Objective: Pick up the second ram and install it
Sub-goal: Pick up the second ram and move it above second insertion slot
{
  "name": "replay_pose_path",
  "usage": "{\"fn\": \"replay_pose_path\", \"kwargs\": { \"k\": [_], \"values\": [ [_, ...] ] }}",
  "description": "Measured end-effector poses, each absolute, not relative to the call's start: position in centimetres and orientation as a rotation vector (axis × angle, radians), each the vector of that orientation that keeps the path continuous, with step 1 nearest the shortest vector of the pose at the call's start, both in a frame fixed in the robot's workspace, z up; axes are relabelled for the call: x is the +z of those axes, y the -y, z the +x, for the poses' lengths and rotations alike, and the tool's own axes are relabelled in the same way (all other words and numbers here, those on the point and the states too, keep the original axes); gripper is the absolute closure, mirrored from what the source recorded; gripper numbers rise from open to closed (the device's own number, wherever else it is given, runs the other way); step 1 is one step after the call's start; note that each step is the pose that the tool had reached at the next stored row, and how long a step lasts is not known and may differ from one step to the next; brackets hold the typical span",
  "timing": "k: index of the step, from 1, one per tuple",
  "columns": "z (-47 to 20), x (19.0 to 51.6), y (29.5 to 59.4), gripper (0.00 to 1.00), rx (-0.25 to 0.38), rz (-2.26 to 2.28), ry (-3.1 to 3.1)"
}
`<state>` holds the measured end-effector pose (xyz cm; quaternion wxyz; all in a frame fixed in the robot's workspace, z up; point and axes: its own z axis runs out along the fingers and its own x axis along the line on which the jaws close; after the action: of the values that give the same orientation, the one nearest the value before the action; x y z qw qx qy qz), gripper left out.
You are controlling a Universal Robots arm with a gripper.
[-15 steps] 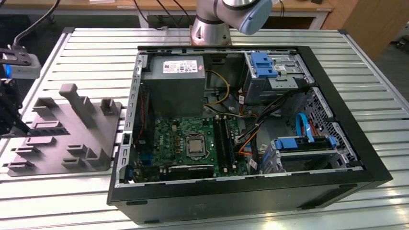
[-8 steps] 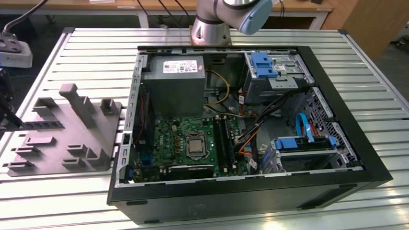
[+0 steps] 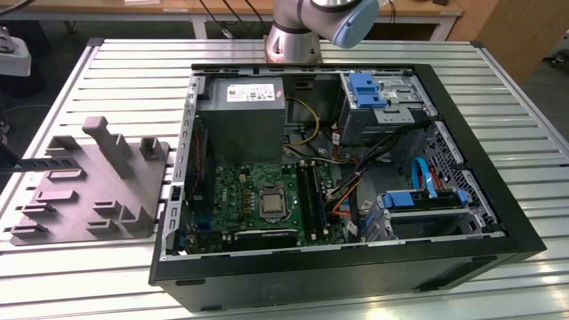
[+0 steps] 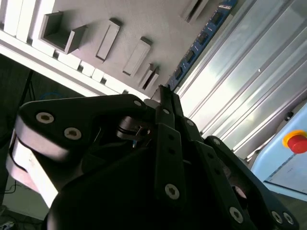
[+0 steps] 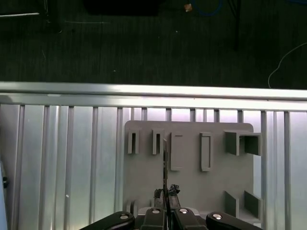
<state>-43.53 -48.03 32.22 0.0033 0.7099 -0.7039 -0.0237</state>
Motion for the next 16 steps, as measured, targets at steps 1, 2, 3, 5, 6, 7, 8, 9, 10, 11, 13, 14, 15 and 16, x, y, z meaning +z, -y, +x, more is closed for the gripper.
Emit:
{"fn": "replay_pose_path", "kwargs": {
  "k": [1, 2, 3, 5, 6, 7, 8, 9, 10, 11, 13, 14, 15, 16],
  "values": [
    [-43.5, 32.5, 48.0, 0.87, -0.075, 2.226, 2.207],
    [-43.5, 32.9, 48.0, 0.87, -0.076, 2.226, 2.207],
    [-43.5, 33.2, 48.0, 0.87, -0.077, 2.227, 2.208],
    [-43.5, 33.8, 48.0, 0.87, -0.081, 2.228, 2.209],
    [-43.5, 34.1, 48.0, 0.87, -0.083, 2.230, 2.210],
    [-43.5, 34.4, 48.0, 0.87, -0.086, 2.231, 2.211],
    [-43.5, 34.7, 48.0, 0.87, -0.088, 2.232, 2.212],
    [-43.5, 35.0, 48.0, 0.87, -0.091, 2.233, 2.213],
    [-43.5, 35.3, 48.0, 0.87, -0.093, 2.234, 2.214],
    [-43.5, 35.7, 48.0, 0.87, -0.096, 2.235, 2.215],
    [-43.5, 36.3, 48.0, 0.87, -0.101, 2.237, 2.217],
    [-43.5, 36.5, 48.0, 0.87, -0.103, 2.238, 2.218],
    [-43.4, 36.8, 48.0, 0.87, -0.106, 2.239, 2.219],
    [-43.4, 37.1, 48.0, 0.87, -0.108, 2.240, 2.220]
  ]
}}
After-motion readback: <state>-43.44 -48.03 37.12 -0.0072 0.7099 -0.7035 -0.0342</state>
